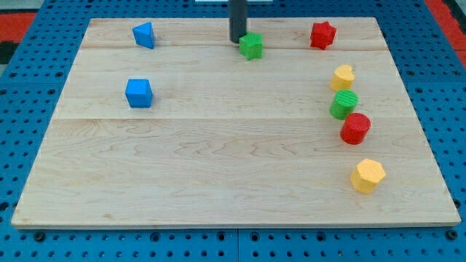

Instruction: Move the green star below the red star

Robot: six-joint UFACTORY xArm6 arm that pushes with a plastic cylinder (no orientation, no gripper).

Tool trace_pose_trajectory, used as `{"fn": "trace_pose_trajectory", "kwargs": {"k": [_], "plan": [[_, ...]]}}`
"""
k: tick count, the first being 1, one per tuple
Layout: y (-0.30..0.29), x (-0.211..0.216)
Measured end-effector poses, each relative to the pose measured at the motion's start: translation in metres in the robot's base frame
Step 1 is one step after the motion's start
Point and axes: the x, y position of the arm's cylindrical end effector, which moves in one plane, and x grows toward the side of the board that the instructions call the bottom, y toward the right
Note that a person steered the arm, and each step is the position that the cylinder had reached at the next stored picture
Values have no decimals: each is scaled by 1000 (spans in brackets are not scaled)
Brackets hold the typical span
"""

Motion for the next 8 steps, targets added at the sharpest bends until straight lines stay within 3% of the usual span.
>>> {"fn": "trace_pose_trajectory", "kwargs": {"k": [4, 8], "plan": [[11, 62], [51, 40]]}}
